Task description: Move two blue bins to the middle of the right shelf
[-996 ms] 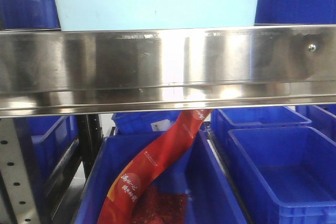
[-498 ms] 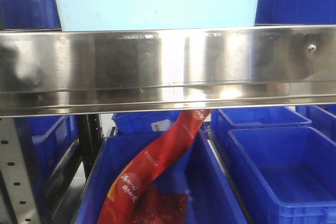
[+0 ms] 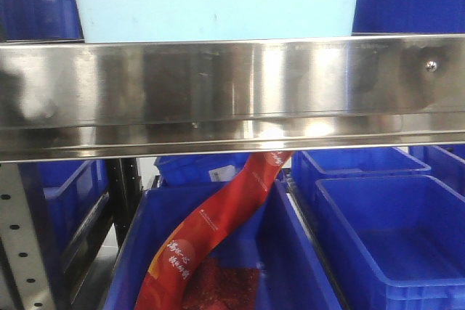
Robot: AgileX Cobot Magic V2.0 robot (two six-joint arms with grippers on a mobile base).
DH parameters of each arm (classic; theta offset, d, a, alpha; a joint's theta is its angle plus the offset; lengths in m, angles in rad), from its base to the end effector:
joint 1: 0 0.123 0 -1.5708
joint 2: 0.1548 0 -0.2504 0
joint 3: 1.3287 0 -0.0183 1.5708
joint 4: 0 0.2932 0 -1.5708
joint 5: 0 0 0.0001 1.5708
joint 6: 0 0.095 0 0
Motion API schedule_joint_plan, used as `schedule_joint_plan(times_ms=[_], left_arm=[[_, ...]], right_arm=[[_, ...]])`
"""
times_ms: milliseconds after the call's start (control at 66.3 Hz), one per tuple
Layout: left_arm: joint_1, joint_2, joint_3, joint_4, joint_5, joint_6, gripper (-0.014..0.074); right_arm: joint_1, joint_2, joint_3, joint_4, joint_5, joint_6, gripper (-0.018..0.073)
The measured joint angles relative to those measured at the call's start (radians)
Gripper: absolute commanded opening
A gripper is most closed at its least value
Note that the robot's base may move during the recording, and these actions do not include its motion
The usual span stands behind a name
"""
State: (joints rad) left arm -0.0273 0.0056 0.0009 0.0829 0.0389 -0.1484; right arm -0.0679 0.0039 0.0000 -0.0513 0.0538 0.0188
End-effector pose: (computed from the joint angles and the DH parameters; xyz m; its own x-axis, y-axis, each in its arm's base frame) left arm 0.1385 -0.0035 0.2088 0.0403 -0.0666 -0.9970 0.0268 0.9975 -0.0656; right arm 0.1380 -0.0097 0.2079 0.0273 -0.0344 -0.9990 0.0715 0.9969 -0.0323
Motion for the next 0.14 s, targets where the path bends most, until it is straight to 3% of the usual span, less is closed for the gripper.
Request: schedule_joint_plan(times_ms=[136], left_arm=[[0.000,0.000,0.000,0.000,0.000,0.000,-0.0111]], right_arm=[[0.000,0.000,0.000,0.000,0.000,0.000,-0.0163]])
